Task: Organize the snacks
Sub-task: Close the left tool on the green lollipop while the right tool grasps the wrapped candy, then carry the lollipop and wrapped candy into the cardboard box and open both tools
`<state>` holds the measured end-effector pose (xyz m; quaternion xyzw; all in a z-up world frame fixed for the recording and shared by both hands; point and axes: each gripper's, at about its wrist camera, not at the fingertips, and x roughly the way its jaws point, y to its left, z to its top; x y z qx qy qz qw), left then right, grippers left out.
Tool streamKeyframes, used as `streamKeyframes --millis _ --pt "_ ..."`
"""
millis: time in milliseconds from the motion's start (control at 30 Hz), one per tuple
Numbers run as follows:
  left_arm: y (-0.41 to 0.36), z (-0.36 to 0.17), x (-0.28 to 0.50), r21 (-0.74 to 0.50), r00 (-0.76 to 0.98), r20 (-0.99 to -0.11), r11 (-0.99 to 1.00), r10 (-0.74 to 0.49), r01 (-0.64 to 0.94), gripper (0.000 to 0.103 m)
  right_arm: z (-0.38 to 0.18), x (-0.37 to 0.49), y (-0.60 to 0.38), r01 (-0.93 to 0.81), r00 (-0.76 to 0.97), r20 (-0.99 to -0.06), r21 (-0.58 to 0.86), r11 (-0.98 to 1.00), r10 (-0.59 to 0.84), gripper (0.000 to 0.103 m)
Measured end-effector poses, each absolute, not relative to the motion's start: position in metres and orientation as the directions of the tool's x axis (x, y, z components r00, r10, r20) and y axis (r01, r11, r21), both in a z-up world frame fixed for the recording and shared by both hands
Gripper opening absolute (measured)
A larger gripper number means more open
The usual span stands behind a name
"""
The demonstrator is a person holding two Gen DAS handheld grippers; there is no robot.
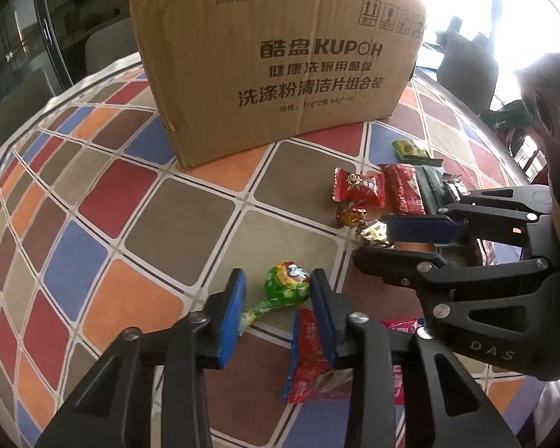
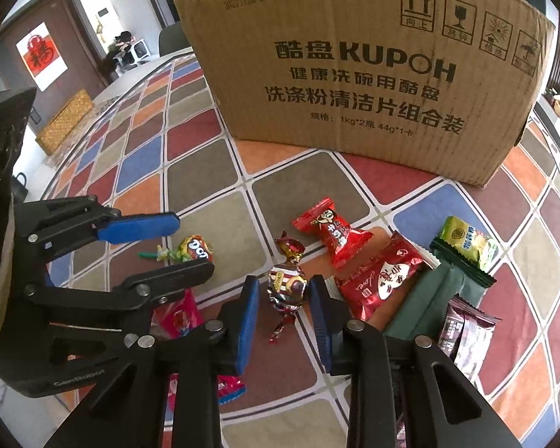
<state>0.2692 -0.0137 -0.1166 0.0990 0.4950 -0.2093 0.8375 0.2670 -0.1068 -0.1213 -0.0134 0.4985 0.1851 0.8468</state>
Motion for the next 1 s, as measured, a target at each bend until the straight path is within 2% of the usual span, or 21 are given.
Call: streamKeyframes --millis 67,133,467,1000 --pt "-0.014 -0.117 0.269 -0.05 0.416 -0.872 0.893 -0.258 0.447 0.028 -0.122 0.267 -0.105 -0.329 0.436 -0.849 0.16 0.931 0.299 0.023" --pt "-0.015 -0.117 0.268 -0.052 0.418 -0.871 0.893 -0.259 0.446 0.025 -0.122 0.267 -0.104 -0.335 0.437 -0.851 0.148 0.931 0.292 0.023" --pt "-0.009 -0.099 0.262 -0.042 0.476 -0.844 0.913 -0.25 0.405 0.025 -0.113 0.262 -0.106 -0.327 0.462 -0.834 0.157 0.932 0.303 0.023" --pt "-0.003 -0.045 0.248 -0.043 0.589 -0.764 0.933 -0.261 0.358 0.025 -0.066 0.243 -0.118 -0.33 0.554 -0.762 0.168 0.929 0.335 0.023"
